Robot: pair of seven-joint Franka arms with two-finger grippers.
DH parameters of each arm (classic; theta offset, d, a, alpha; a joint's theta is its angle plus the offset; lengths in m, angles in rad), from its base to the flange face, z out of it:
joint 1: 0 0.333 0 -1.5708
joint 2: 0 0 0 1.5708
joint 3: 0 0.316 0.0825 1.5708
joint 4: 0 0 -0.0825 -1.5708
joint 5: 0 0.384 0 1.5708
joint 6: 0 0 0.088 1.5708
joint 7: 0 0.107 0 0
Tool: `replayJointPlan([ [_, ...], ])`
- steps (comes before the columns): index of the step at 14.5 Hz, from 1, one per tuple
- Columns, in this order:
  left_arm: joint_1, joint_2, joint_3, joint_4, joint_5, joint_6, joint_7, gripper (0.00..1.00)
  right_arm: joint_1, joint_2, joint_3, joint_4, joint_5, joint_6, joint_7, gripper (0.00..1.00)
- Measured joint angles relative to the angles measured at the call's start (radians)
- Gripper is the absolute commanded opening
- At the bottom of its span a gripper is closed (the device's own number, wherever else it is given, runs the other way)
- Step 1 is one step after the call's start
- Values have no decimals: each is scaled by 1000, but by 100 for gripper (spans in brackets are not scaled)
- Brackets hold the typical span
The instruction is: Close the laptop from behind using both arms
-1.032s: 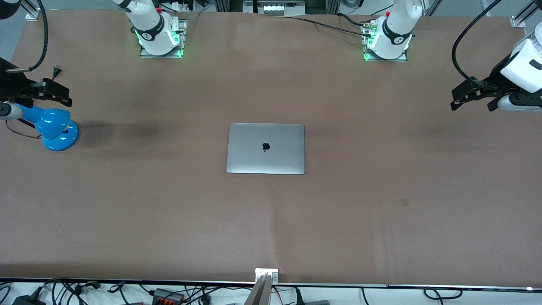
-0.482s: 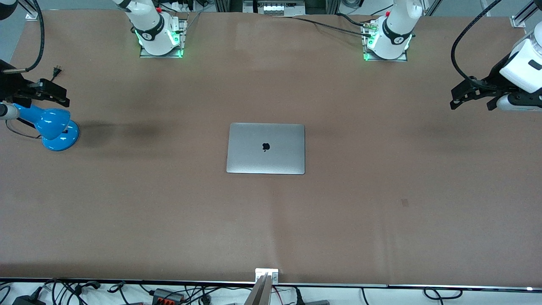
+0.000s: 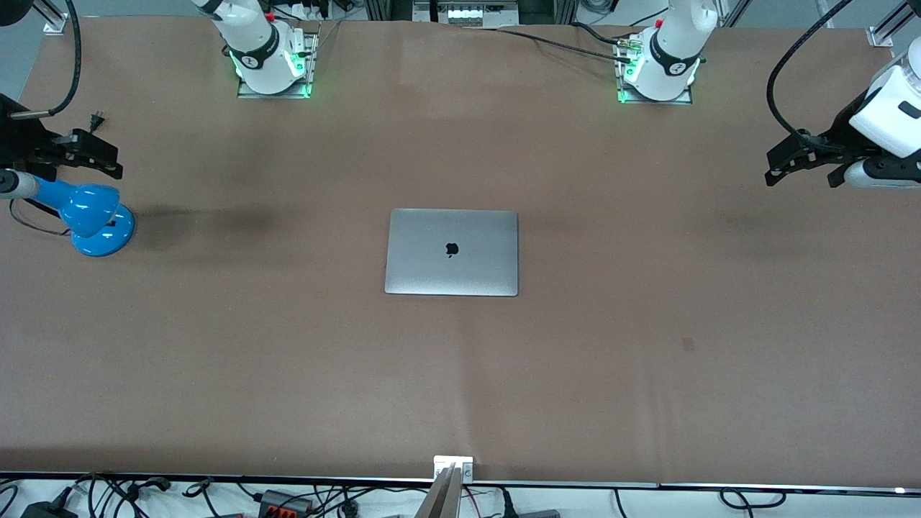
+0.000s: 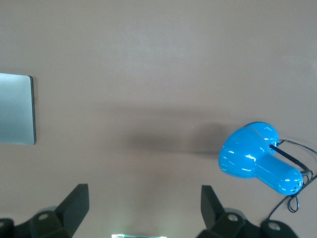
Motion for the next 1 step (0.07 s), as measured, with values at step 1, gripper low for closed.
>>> replayJointPlan([
  [1,0,0,0,0,0,0,0,100,0,0,0,0,0,0,0,100],
])
